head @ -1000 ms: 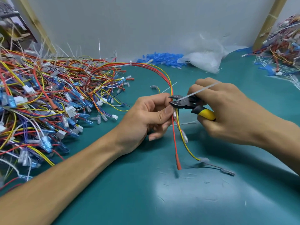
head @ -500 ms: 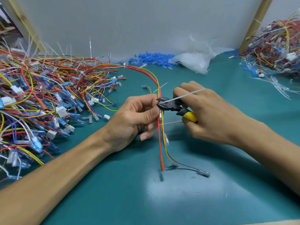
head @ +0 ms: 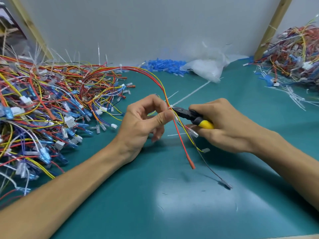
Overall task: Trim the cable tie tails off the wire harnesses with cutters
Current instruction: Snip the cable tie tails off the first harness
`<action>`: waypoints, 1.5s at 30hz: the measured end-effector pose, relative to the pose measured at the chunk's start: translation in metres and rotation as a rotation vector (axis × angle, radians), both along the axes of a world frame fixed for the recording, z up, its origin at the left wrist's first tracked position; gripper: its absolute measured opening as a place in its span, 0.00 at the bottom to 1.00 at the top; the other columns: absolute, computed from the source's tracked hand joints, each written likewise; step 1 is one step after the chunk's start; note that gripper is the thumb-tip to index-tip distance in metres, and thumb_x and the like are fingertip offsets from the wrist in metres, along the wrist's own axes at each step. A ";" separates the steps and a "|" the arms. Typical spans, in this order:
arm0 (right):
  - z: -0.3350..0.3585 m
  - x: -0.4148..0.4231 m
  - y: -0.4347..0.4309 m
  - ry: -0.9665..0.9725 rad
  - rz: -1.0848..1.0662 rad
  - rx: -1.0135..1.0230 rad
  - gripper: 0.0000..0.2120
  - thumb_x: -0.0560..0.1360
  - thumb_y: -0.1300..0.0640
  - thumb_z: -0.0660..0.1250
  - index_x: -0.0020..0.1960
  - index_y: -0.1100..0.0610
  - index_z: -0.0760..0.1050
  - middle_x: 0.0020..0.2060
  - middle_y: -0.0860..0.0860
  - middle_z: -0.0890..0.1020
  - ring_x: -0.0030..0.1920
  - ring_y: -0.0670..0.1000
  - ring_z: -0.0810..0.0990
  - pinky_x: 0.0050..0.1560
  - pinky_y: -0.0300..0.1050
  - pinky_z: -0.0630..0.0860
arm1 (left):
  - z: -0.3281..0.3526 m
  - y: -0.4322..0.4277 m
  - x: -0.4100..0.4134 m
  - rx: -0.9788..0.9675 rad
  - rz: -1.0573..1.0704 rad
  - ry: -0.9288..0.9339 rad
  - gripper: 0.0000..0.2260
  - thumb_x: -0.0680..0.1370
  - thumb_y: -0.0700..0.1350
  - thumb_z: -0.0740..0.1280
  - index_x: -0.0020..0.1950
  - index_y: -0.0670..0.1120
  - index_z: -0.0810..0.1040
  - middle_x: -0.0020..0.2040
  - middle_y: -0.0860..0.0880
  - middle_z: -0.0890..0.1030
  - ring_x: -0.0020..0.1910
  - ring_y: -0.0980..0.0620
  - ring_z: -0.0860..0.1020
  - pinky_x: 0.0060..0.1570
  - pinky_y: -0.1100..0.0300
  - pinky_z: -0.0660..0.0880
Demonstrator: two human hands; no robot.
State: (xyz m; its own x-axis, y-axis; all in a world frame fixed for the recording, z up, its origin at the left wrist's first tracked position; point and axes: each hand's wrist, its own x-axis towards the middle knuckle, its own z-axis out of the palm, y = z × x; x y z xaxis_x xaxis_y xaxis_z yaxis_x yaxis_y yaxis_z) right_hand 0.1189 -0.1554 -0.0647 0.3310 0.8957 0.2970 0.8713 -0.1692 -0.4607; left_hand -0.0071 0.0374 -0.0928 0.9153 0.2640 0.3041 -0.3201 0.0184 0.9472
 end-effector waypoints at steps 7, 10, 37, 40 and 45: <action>0.005 -0.001 -0.002 -0.042 -0.035 -0.073 0.13 0.74 0.47 0.64 0.36 0.50 0.63 0.28 0.50 0.70 0.33 0.56 0.67 0.33 0.59 0.68 | 0.003 0.001 0.001 -0.063 0.023 0.005 0.15 0.68 0.38 0.80 0.51 0.53 0.86 0.44 0.52 0.79 0.36 0.56 0.73 0.29 0.64 0.68; 0.003 -0.002 -0.003 -0.038 -0.037 -0.084 0.13 0.75 0.49 0.66 0.37 0.51 0.64 0.28 0.50 0.71 0.33 0.56 0.68 0.34 0.59 0.69 | 0.002 -0.002 0.001 -0.098 0.078 -0.030 0.12 0.68 0.35 0.76 0.41 0.53 0.85 0.39 0.53 0.82 0.33 0.56 0.76 0.28 0.63 0.71; 0.015 -0.002 -0.011 -0.191 -0.107 -0.095 0.12 0.74 0.55 0.70 0.36 0.53 0.70 0.25 0.53 0.69 0.31 0.58 0.68 0.29 0.54 0.67 | 0.004 -0.005 -0.002 0.410 0.386 -0.222 0.08 0.69 0.41 0.80 0.41 0.46 0.82 0.39 0.45 0.83 0.38 0.42 0.79 0.38 0.46 0.73; 0.016 -0.004 -0.012 -0.176 -0.089 -0.102 0.11 0.74 0.53 0.69 0.36 0.53 0.71 0.26 0.54 0.69 0.30 0.56 0.66 0.28 0.52 0.64 | 0.003 -0.005 -0.003 0.418 0.393 -0.225 0.08 0.70 0.38 0.80 0.41 0.44 0.82 0.40 0.40 0.82 0.37 0.38 0.77 0.37 0.45 0.73; 0.017 -0.004 -0.013 -0.191 -0.084 -0.110 0.11 0.75 0.51 0.68 0.36 0.52 0.71 0.26 0.52 0.69 0.31 0.56 0.67 0.28 0.51 0.63 | 0.003 -0.006 -0.002 0.417 0.393 -0.233 0.09 0.70 0.39 0.80 0.40 0.47 0.81 0.39 0.46 0.82 0.37 0.39 0.78 0.36 0.45 0.73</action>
State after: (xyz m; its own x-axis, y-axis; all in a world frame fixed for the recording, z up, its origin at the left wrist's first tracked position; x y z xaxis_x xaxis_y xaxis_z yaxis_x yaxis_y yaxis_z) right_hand 0.1150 -0.1680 -0.0478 0.3526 0.8979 0.2635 0.9218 -0.2848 -0.2632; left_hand -0.0094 0.0314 -0.0903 0.6709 0.3834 0.6348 -0.4275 -0.4994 0.7535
